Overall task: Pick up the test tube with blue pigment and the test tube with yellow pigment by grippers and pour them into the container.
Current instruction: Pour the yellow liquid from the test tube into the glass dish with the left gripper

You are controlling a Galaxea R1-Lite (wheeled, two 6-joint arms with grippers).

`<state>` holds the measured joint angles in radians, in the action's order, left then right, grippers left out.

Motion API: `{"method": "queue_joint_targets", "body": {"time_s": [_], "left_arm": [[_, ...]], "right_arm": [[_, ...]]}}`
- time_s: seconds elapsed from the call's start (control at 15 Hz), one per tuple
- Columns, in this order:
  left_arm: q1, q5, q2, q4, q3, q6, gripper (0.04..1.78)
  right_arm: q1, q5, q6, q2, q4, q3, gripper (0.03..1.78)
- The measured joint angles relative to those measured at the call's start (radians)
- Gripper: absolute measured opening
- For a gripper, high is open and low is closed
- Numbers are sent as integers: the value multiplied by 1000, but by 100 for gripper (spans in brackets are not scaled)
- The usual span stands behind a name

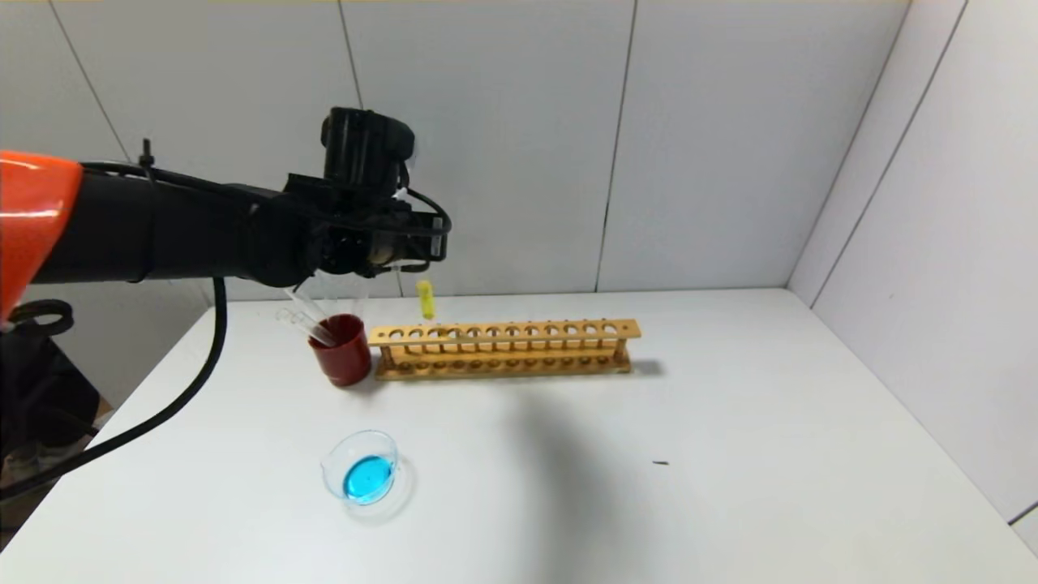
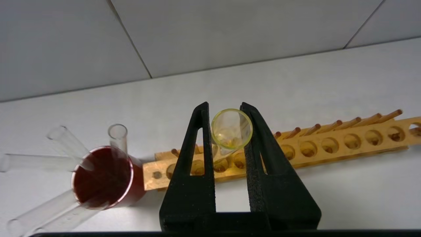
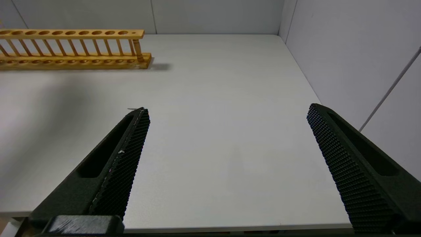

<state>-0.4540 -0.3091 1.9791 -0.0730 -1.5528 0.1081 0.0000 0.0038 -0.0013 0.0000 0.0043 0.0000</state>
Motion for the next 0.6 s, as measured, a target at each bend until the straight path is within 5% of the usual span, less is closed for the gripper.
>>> {"method": "queue_joint_targets", "body": {"time_s": [0.33, 0.6], "left_arm": [[-1, -44, -111, -16, 55, -22, 31], [6, -127, -229, -91, 281, -117, 31]], "right_arm": [[0, 0, 0, 0, 0, 0, 175], [0, 0, 0, 0, 0, 0, 175]]}}
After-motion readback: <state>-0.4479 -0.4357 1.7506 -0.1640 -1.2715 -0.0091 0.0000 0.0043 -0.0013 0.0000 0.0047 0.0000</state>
